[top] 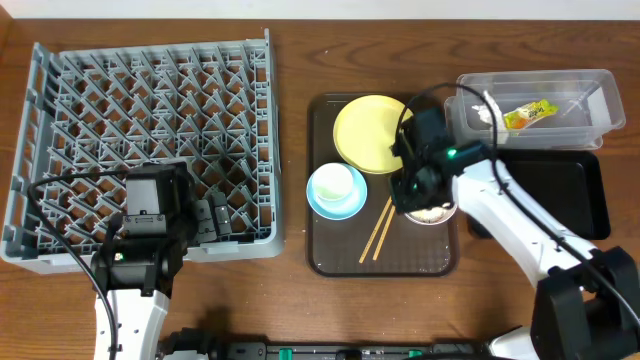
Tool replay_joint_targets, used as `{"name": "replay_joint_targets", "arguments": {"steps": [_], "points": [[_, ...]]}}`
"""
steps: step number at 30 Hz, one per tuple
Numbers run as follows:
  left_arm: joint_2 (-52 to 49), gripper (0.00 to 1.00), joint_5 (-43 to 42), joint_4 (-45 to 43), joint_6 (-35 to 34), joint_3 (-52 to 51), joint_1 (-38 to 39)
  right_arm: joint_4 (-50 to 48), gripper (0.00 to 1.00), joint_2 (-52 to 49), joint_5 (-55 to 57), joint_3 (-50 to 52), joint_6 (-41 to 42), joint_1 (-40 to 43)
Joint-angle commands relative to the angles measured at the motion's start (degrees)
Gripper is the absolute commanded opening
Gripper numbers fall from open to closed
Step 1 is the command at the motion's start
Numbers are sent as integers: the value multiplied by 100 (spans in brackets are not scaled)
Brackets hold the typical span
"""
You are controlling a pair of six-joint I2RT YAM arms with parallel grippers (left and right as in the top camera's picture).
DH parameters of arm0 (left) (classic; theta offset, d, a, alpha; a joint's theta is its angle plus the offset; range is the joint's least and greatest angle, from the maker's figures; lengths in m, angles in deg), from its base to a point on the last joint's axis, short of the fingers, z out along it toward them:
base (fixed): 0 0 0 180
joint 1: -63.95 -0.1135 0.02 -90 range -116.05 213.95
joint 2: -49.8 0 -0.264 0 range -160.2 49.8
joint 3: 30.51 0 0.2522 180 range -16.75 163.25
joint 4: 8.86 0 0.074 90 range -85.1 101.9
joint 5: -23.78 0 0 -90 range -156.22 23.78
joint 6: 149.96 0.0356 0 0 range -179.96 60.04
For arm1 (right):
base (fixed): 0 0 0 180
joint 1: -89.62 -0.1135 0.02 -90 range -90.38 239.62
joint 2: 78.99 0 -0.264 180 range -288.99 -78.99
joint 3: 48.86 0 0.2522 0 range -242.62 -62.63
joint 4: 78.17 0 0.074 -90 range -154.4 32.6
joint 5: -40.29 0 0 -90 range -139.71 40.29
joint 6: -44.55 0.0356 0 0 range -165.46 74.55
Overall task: Sort waste into correct bins and load items into the dishwasher rack
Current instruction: 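Grasp the pink rice bowl rim with the right gripper and lift it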
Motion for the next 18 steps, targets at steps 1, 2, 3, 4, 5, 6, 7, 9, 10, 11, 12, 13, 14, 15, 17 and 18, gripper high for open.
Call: {"name": "replay_joint_targets", "arguments": {"steps": [1,2,3,4,5,6,7,9,10,11,12,13,14,15,17,18], "points": [[0,97,46,7,55,125,11,-350,28,31,120,330,225,-173],[0,97,48,7,55,125,11,-516,27,31,129,439,264,-216],[0,97,46,9,55,125,11,-658,26,31,205,544,387,-256],[0,97,46,9,55,125,11,-756,24,31,293,632,505,-282],[0,97,46,9,55,125,11,-839,21,31,433,730,651,-306],[0,97,46,9,55,125,11,-890,19,31,566,809,772,-315],[0,97,46,9,55,125,11,-933,18,31,660,876,855,-315],[0,97,46,9,55,125,11,-1012,15,31,807,990,920,-313],[0,97,46,9,55,125,11,-1036,12,31,861,1025,929,-313],[0,97,46,9,55,125,11,-1058,9,31,870,1047,927,-313],[0,97,46,7,52,125,11,-1073,4,31,866,1047,929,-313],[0,97,42,9,55,125,11,-1095,1,31,861,1043,929,-315],[0,97,24,7,55,125,11,-1119,1,42,857,1038,931,-315],[0,97,17,7,55,125,11,-1123,1,52,844,1019,931,-313],[0,97,9,9,55,125,11,-1084,1,90,837,905,929,-313],[0,97,9,9,55,125,11,-1032,1,125,831,807,929,-313]]}}
